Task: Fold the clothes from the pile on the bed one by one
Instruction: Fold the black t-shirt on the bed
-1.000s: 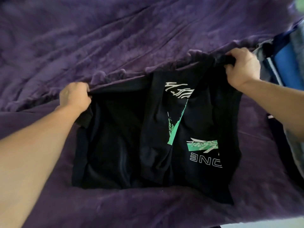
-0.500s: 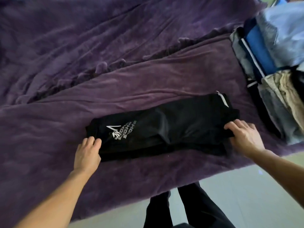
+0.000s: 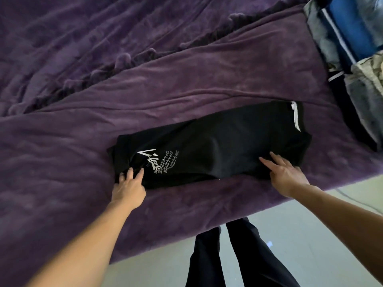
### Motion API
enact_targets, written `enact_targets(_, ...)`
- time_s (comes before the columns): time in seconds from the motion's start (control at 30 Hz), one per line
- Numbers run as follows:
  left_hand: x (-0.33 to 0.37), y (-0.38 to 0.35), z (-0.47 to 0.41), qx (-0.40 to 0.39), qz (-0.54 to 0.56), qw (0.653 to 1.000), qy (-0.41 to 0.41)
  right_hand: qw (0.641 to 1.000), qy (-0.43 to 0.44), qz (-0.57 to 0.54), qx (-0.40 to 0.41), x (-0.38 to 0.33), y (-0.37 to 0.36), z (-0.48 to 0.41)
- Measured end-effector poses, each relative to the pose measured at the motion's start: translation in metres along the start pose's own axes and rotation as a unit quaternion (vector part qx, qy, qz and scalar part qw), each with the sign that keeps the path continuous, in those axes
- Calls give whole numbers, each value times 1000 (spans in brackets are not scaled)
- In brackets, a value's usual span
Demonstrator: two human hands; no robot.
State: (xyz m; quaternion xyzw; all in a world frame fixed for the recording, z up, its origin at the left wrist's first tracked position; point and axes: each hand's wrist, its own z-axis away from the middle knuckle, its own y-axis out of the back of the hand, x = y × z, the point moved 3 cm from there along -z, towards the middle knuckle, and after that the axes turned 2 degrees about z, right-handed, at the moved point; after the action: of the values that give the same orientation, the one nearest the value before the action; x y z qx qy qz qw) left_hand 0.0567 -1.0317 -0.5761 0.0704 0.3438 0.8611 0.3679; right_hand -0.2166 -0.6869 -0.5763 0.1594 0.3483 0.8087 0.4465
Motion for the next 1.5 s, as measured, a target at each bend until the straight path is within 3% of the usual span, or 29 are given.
enact_targets(0.1,23,25,-2,122,-20,992,9,997,-9,-77,0,5,5,-8)
enact_targets(0.2,70,47,3,281,77,951,-101,959,-77,-197,186,22,41,-12)
enact_targets(0.27,116,58,10,331,114,916,-197,918,-164,-247,263,43,63,-18)
enact_targets(0.37,186,49,21,263,70,913,-306,843,-271,-407,223,70,68,-42)
enact_targets(0.47,222,14,15,121,-29,944,-306,781,-273,-533,175,68,56,-58)
enact_targets(0.6,233,7,3,61,-61,957,-278,751,-210,-621,75,51,50,-68)
enact_targets(0.77,226,28,5,7,53,956,-289,737,-175,-643,110,62,77,-43)
enact_targets(0.83,219,39,4,37,186,946,-263,747,-132,-638,129,51,102,-24)
enact_targets(0.93,185,54,3,109,417,889,-154,773,-20,-615,155,11,147,5)
enact_targets(1.03,122,48,0,148,523,838,-30,802,75,-567,170,-54,178,31)
enact_targets(1.17,27,27,12,187,574,790,109,886,156,-398,178,-162,183,38)
enact_targets(1.37,-89,-18,44,204,604,738,222,934,210,-275,85,-336,121,14)
enact_targets(1.5,-119,-34,51,225,593,736,237,941,236,-228,-80,-399,51,0)
